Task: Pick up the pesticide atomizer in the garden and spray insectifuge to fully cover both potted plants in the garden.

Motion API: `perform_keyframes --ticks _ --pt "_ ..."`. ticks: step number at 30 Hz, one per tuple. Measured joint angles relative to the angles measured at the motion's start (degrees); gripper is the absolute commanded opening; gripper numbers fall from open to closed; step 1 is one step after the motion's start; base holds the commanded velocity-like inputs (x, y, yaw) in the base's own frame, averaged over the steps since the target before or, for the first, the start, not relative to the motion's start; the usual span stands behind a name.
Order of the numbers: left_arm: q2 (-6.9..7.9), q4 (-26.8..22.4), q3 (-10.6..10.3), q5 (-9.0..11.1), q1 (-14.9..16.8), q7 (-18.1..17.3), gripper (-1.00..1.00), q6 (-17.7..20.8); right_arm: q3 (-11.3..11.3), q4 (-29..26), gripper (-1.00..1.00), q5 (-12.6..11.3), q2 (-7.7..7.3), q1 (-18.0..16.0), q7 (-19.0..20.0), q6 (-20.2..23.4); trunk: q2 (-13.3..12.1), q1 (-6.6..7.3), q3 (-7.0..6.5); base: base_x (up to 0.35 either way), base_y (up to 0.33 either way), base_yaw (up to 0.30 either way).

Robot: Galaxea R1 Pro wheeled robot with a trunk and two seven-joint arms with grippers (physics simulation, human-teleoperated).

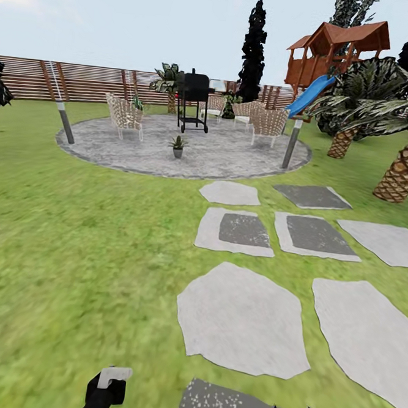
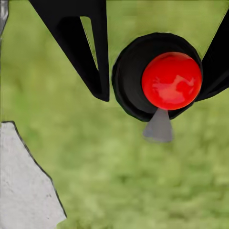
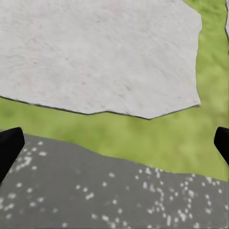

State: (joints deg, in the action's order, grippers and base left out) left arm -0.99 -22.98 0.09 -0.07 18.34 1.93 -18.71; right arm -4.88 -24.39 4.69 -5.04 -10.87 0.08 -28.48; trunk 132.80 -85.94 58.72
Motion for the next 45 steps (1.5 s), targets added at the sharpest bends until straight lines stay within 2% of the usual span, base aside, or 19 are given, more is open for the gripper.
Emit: perform_keyframes --ticks 45 --pt "-0.03 0.00 0.00 0.00 0.00 0.00 -1.00 0.00 0.00 0.00 1.00 -0.07 0.00 0.00 0.00 0.00 0.00 0.00 0.00 0.330 0.000 0.000"
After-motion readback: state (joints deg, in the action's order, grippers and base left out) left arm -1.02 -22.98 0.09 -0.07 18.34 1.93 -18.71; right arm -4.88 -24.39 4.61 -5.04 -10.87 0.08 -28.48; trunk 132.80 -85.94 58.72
